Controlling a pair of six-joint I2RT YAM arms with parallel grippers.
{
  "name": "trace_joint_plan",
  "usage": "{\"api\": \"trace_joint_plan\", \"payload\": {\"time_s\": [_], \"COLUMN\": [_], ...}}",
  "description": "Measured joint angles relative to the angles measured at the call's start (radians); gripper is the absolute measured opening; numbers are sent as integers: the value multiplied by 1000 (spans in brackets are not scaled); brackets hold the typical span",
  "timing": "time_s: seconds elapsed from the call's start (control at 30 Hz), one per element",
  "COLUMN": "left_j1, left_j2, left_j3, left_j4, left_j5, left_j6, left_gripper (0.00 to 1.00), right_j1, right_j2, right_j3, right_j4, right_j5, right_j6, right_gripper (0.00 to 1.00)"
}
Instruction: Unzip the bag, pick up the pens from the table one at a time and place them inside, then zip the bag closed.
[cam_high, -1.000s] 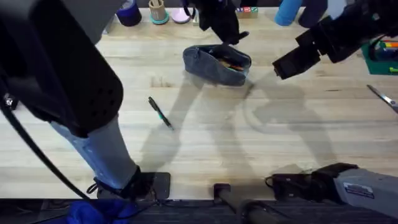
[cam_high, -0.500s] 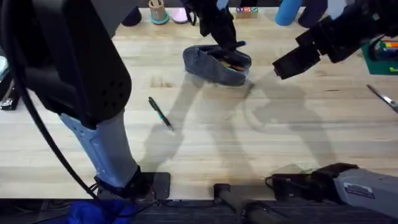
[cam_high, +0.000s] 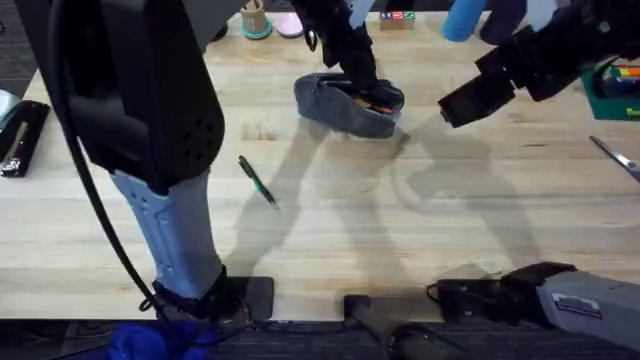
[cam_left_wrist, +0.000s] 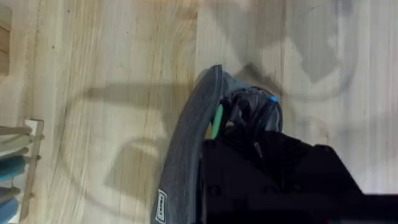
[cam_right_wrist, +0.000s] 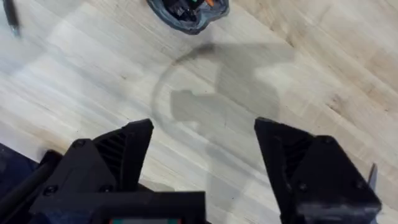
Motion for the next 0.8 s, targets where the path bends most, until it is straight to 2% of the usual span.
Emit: {"api": "trace_joint_plan", "payload": {"time_s": [0.57, 0.63, 0.73, 0.8], "left_j1": [0, 0, 0, 0], "left_j2": [0, 0, 0, 0], "left_j3": [0, 0, 0, 0], "left_j4": [4, 4, 3, 3], "left_j5": [0, 0, -1, -2], "left_j6": [0, 2, 3, 3], "left_gripper": [44, 118, 296, 566], "right_j1": [0, 0, 0, 0], "right_j2": [0, 0, 0, 0], "right_j3": [0, 0, 0, 0], "right_j4": [0, 0, 0, 0], "right_j5": [0, 0, 0, 0], "right_j6": [0, 0, 0, 0], "right_gripper": [995, 996, 996, 996]}}
